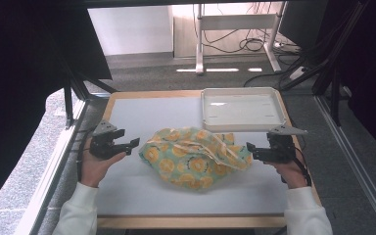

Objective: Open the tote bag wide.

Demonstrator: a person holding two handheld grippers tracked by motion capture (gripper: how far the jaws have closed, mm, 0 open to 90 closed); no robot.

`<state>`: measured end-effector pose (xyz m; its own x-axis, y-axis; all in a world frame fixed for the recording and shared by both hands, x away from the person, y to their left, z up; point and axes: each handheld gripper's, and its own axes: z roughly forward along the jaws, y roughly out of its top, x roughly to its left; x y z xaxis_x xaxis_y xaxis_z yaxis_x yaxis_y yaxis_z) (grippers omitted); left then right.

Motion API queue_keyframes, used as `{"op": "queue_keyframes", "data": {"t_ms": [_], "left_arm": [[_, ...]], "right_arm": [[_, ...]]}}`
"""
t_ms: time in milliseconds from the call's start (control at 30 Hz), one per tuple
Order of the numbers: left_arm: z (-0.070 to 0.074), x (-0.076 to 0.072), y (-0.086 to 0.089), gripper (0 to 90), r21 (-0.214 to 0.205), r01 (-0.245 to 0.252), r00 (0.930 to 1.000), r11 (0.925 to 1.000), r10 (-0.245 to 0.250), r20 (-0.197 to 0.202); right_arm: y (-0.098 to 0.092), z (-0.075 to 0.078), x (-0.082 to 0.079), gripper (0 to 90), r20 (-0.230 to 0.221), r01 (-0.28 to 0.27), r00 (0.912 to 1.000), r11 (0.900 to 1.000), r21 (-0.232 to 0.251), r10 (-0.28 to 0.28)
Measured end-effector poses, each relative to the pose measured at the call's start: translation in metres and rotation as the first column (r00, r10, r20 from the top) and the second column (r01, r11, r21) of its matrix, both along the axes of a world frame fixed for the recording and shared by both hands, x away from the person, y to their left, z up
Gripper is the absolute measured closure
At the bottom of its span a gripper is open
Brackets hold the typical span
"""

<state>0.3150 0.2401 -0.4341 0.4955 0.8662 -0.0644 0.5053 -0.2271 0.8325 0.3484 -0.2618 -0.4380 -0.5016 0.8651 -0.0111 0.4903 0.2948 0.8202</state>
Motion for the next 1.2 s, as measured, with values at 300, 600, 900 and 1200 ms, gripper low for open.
{"op": "queue_keyframes", "data": {"t_ms": [300, 600, 900, 1200], "left_arm": [[0.003, 0.002, -0.010, 33.0, -0.003, 0.036, 0.9993, 0.9993, -0.037, -0.010], [0.007, 0.006, -0.027, 34.3, -0.001, 0.085, 0.9964, 0.9964, -0.085, -0.007], [0.008, 0.012, -0.040, 37.1, 0.012, 0.134, 0.9909, 0.9910, -0.133, -0.021], [0.004, 0.018, -0.049, 37.9, 0.030, 0.161, 0.9864, 0.9864, -0.160, -0.038]], "right_arm": [[-0.002, 0.001, 0.000, 15.1, 0.007, 0.020, 0.9998, 0.9998, 0.004, -0.020], [-0.002, 0.000, 0.000, 15.1, 0.002, 0.024, 0.9997, 0.9997, 0.000, -0.024], [-0.002, -0.001, 0.001, 15.1, -0.006, 0.030, 0.9995, 0.9995, -0.006, -0.030], [-0.002, -0.002, 0.002, 15.1, -0.014, 0.036, 0.9992, 0.9993, -0.011, -0.037]]}}
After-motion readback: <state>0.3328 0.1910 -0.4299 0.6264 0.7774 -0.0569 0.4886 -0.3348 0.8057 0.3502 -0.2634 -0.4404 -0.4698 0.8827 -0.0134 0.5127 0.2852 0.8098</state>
